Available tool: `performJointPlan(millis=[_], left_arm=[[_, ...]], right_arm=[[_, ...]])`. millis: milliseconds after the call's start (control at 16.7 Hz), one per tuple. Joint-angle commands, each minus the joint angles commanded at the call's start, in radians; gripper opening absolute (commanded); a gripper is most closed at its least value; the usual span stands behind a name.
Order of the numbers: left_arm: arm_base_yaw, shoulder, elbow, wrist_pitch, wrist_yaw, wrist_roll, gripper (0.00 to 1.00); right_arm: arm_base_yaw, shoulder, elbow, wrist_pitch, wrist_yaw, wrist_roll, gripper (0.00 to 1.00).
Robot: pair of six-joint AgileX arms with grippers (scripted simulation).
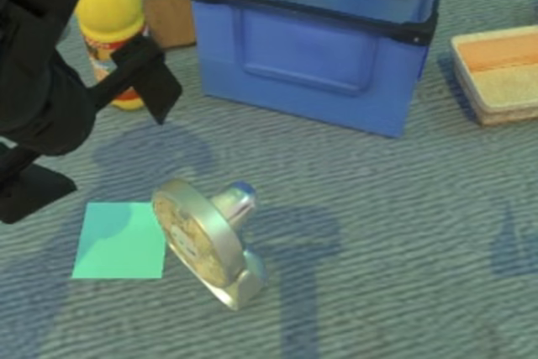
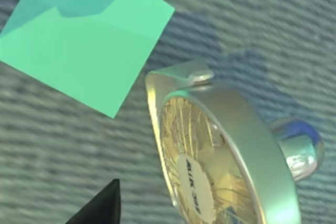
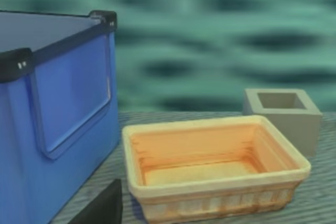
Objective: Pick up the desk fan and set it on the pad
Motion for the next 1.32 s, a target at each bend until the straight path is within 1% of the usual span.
performJointPlan(millis=[180, 300, 420, 540, 960, 1320], left_arm=[[-0.079, 0.233, 0.208, -0.172, 0.001, -0.178, 1.00], [-0.120, 0.349, 0.311, -0.262, 0.000, -0.267, 1.00], [-0.148, 0.430, 0.377, -0.327, 0.000, -0.328, 1.00], [-0.163, 0.470, 0.406, -0.361, 0.000, -0.358, 1.00], [-0.161, 0.473, 0.389, -0.345, 0.000, -0.359, 1.00], [-0.162, 0.482, 0.234, -0.181, 0.000, -0.359, 1.00]], right_arm=[[0.000, 0.000, 0.000, 0.000, 0.000, 0.000, 1.00], [0.000, 0.000, 0.000, 0.000, 0.000, 0.000, 1.00], [0.000, 0.000, 0.000, 0.000, 0.000, 0.000, 1.00], [0.000, 0.000, 0.000, 0.000, 0.000, 0.000, 1.00], [0.000, 0.000, 0.000, 0.000, 0.000, 0.000, 1.00], [0.000, 0.000, 0.000, 0.000, 0.000, 0.000, 1.00]])
